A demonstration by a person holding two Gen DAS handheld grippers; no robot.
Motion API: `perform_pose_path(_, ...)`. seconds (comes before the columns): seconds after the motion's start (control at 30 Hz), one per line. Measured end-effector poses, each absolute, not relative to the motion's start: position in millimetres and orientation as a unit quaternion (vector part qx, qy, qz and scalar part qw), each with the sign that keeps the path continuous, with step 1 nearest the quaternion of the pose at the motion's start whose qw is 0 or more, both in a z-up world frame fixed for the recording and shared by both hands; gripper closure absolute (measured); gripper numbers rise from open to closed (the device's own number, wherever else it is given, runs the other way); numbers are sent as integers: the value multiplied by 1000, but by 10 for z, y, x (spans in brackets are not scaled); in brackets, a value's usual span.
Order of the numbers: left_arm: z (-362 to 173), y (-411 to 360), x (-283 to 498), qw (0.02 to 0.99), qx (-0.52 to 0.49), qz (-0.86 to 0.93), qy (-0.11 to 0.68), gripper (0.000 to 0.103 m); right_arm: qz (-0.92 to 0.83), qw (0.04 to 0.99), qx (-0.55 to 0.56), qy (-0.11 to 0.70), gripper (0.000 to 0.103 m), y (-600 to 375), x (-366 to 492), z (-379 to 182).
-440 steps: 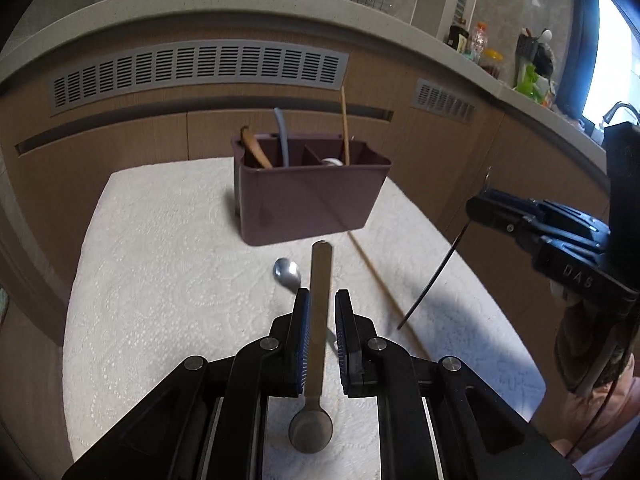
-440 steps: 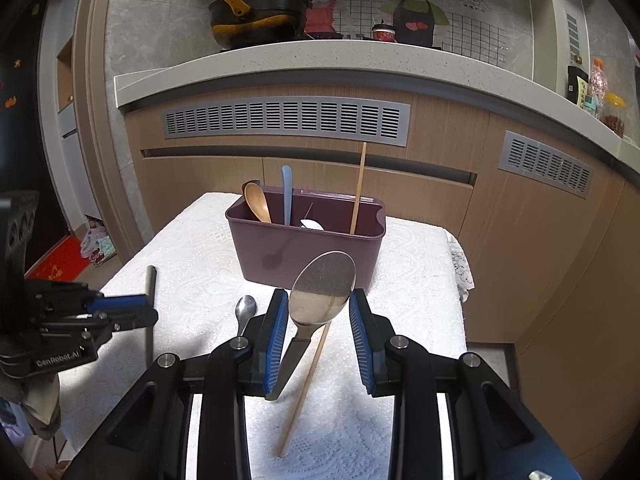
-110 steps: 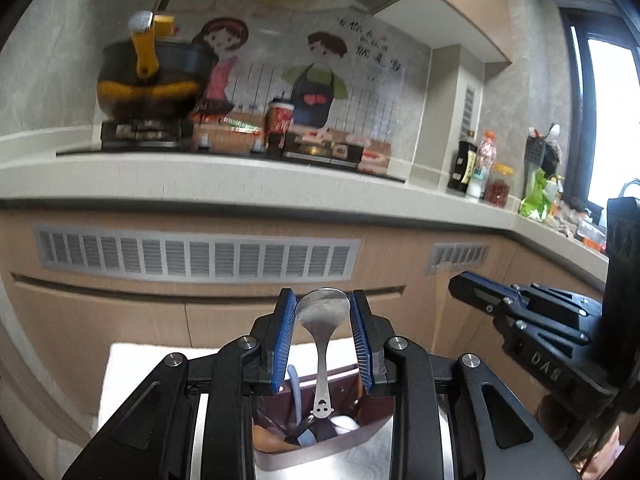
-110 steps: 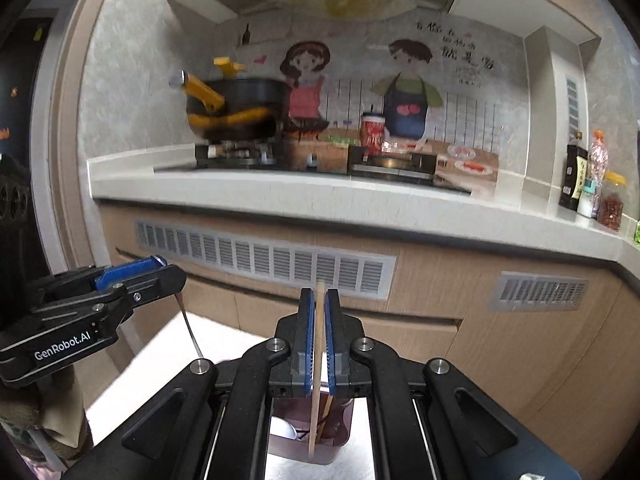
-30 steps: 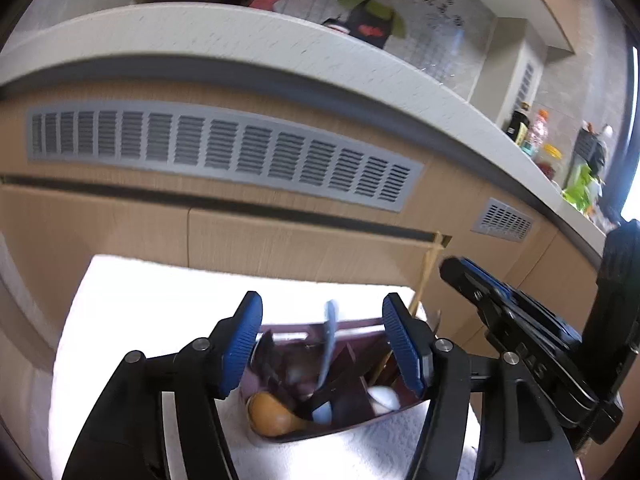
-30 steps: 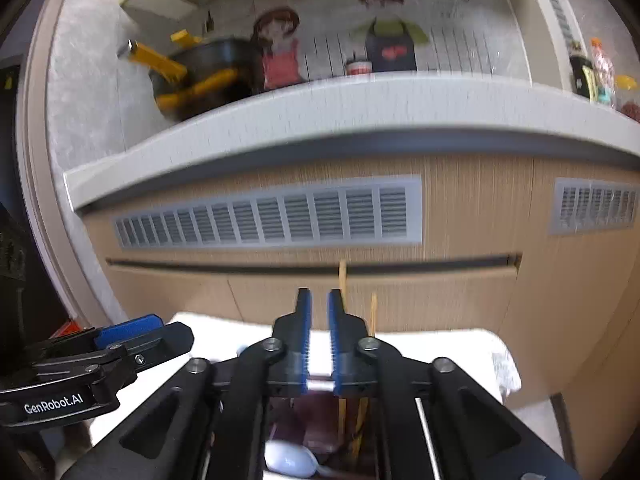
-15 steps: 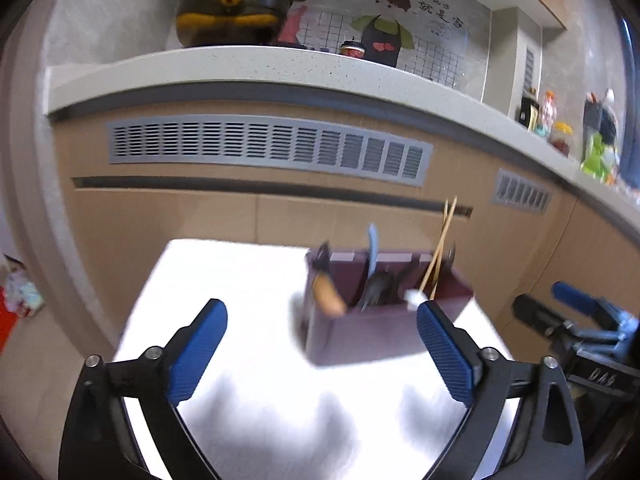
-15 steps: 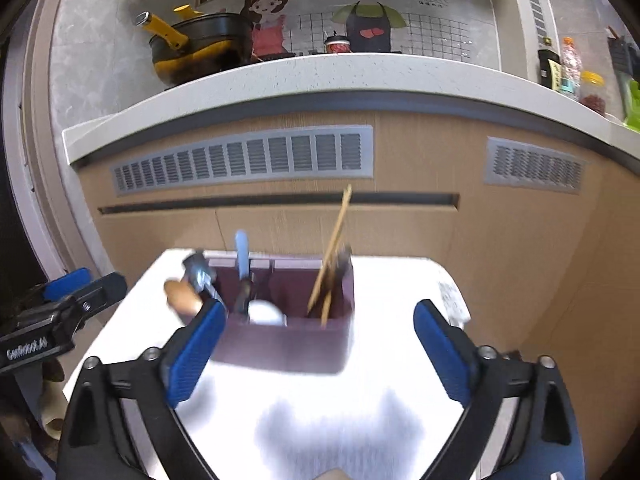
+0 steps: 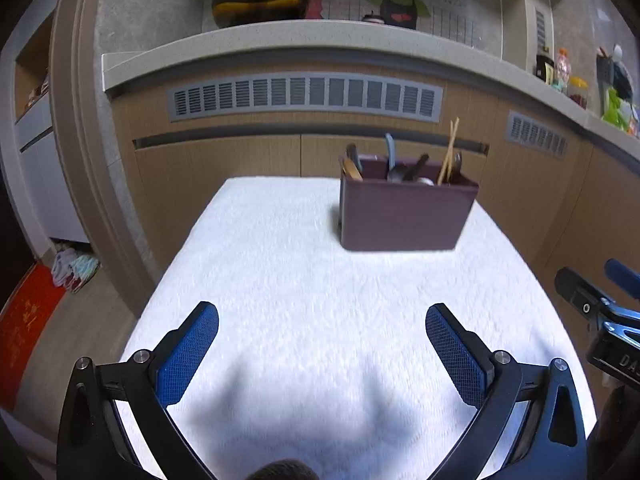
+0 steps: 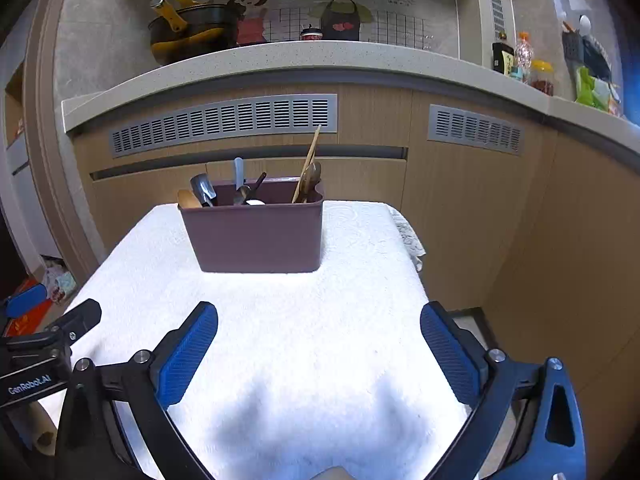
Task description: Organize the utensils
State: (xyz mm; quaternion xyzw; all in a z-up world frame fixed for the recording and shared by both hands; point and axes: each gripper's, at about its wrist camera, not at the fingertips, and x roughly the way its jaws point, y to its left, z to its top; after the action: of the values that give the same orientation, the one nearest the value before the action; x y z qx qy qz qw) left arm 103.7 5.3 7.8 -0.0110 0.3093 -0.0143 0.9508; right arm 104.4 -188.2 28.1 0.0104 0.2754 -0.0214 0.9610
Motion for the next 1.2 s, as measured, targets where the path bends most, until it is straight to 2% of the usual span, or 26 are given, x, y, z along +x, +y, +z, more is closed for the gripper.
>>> perform_pose_path(0.3,222,-78,910,955,3,-18,297,0,-33,969,-12,246,1,-1859,810,325)
perform_pose_path(1.2,279,-105,917,955,0,-28,296,0,-30,970,-7,242,1,-1867,783,376)
